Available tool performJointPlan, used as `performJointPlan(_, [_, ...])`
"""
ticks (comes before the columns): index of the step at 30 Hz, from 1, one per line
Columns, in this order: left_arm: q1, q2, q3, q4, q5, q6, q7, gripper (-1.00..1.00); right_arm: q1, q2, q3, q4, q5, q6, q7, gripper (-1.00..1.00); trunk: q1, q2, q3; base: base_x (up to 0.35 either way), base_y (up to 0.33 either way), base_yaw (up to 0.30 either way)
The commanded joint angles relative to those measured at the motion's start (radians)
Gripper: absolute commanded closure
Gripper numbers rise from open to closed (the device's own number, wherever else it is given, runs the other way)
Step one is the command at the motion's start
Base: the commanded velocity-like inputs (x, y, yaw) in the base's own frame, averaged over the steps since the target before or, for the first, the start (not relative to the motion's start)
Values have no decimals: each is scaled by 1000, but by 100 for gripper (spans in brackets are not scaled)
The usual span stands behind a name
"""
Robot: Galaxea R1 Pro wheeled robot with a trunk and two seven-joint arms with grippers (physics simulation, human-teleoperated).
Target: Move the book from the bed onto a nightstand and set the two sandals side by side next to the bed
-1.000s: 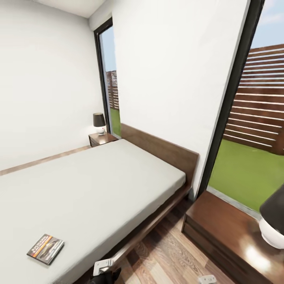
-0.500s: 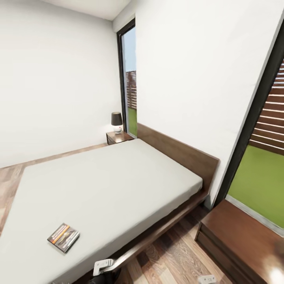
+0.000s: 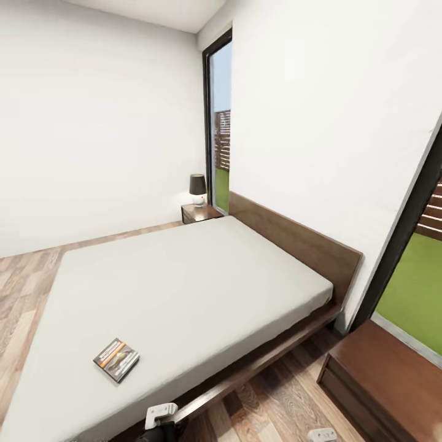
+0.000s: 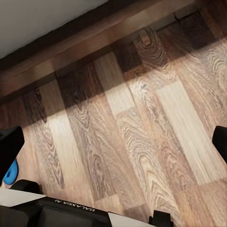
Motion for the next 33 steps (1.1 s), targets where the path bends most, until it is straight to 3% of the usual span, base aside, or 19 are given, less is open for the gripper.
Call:
performJointPlan(1, [-1,0,9,0,-10,-4,-1,-100,-2,-1,-8,4,10,-7,1,-100,1,-2,-2,0,0,83])
performJointPlan(13, [-1,0,9,0,-11,-3,-1,-100,-2,-1,-8,4,10,-7,1,-100,1,-2,-2,18,-24,219])
performJointPlan(33, [-1,0,9,0,-11,-3,-1,-100,-2,-1,-8,4,10,-7,1,-100,1,-2,-2,132,-152,36])
